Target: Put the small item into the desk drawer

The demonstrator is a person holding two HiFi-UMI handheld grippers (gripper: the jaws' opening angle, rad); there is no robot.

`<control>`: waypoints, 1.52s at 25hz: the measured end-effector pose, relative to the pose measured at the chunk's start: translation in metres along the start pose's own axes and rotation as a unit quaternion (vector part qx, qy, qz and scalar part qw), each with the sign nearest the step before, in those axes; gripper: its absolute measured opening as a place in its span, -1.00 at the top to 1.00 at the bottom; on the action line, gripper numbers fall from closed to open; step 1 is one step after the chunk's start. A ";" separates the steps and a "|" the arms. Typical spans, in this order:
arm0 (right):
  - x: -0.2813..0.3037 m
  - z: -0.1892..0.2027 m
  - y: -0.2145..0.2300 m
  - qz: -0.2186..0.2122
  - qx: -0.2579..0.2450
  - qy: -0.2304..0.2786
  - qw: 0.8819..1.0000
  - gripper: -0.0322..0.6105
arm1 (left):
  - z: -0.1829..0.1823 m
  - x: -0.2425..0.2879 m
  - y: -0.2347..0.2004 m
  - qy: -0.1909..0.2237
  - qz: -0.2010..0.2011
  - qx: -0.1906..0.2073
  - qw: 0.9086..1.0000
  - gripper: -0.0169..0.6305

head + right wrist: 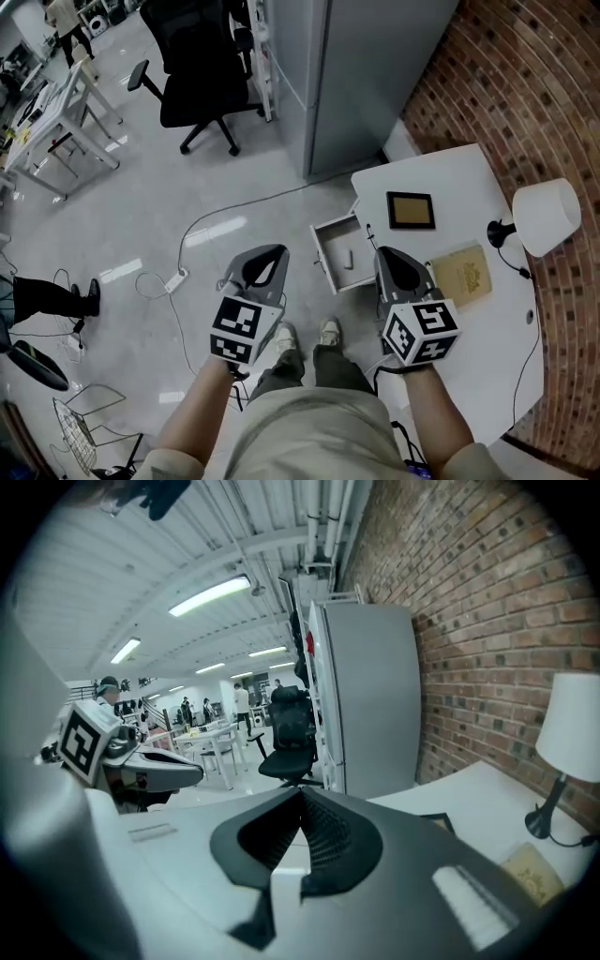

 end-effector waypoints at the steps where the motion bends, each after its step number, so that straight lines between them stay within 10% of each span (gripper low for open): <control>1: -0.007 -0.010 -0.003 0.000 -0.007 0.009 1.000 0.89 | -0.011 -0.007 0.002 0.011 0.001 0.006 1.000 0.94; 17: -0.090 -0.129 -0.069 -0.055 -0.119 0.159 0.979 0.89 | -0.128 -0.113 0.039 0.137 -0.013 0.082 0.987 0.94; 38: -0.095 -0.160 -0.077 -0.071 -0.159 0.184 0.967 0.89 | -0.137 -0.119 0.032 0.150 -0.023 0.073 0.986 0.94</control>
Point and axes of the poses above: the fingertips, and each gripper's own axes: x forward along the fingers, y to its right, z out of its underside, the point moved 5 cm from there along -x, backward along the fingers, and after that the axes turned 5 degrees about -x, right-handed, at the moved point
